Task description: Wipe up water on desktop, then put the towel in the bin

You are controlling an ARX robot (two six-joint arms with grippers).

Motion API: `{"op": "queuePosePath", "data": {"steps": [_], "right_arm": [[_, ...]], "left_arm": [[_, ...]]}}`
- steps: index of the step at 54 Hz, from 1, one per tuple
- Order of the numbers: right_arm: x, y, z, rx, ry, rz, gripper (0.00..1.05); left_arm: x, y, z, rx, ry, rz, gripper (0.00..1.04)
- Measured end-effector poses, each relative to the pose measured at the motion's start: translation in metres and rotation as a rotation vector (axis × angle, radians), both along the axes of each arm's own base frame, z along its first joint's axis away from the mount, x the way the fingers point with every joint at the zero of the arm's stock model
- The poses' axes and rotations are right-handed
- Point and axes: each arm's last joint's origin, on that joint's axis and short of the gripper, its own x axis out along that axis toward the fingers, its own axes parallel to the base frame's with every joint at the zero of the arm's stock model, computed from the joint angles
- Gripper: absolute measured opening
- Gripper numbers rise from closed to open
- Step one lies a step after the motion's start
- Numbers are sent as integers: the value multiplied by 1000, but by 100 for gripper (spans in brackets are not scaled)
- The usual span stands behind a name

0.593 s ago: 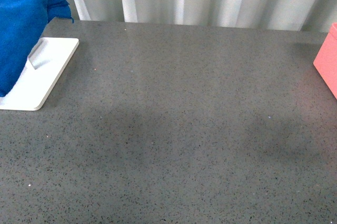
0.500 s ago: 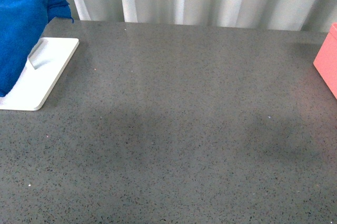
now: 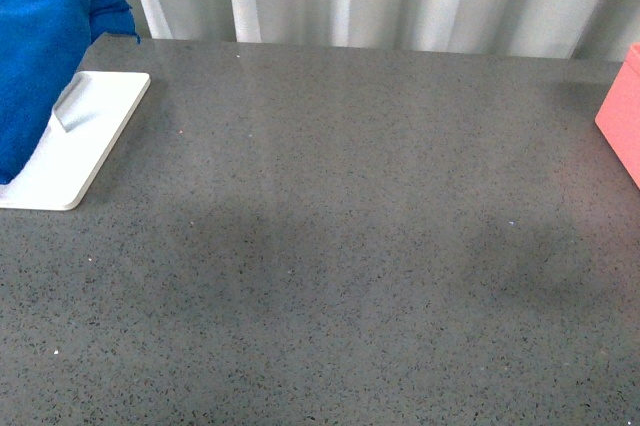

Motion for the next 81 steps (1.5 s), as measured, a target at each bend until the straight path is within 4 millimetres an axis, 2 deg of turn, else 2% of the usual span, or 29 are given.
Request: {"op": "queuePosePath", "data": {"steps": [34, 36, 39, 42, 48, 55, 59, 62, 64, 66, 70, 73, 74, 75, 78, 81], "right_arm": [[0, 0, 0, 0, 0, 0, 98], [0, 0, 0, 0, 0, 0, 98], [0, 0, 0, 0, 0, 1, 98], [0, 0, 0, 0, 0, 0, 98], [0, 0, 0, 0, 0, 0, 98], [0, 0, 0, 0, 0, 0, 98], [0, 0, 0, 0, 0, 1, 98], [0, 0, 0, 0, 0, 0, 98], [0, 0, 0, 0, 0, 0, 98], [0, 0, 0, 0, 0, 0, 98], [0, 0, 0, 0, 0, 0, 98], [0, 0, 0, 0, 0, 0, 98], [0, 0, 0, 0, 0, 0, 98], [0, 0, 0, 0, 0, 0, 98], [0, 0, 0, 0, 0, 0, 98], [0, 0, 0, 0, 0, 0, 98]], "left_arm": [[0, 0, 0, 0, 0, 0, 98], [0, 0, 0, -22, -4, -17, 98], [1, -1, 5, -152, -30, -123, 98], [1, -2, 6, -184, -20, -106, 98], [3, -4, 18, -190, -13, -75, 98], [6, -12, 49, -100, -70, -90, 98], [17, -16, 75, -26, -142, -118, 98], [31, -19, 95, 14, -171, -143, 98], [49, -21, 109, 56, -177, -130, 98], [71, -24, 121, 107, -149, -138, 98], [134, -29, 134, 223, 17, -145, 98], [180, -27, 130, 281, 180, -117, 98], [189, -26, 128, 290, 214, -117, 98], [208, -23, 122, 306, 289, -112, 98], [245, -15, 108, 361, 424, -71, 98], [266, -9, 93, 374, 536, -89, 98]]}}
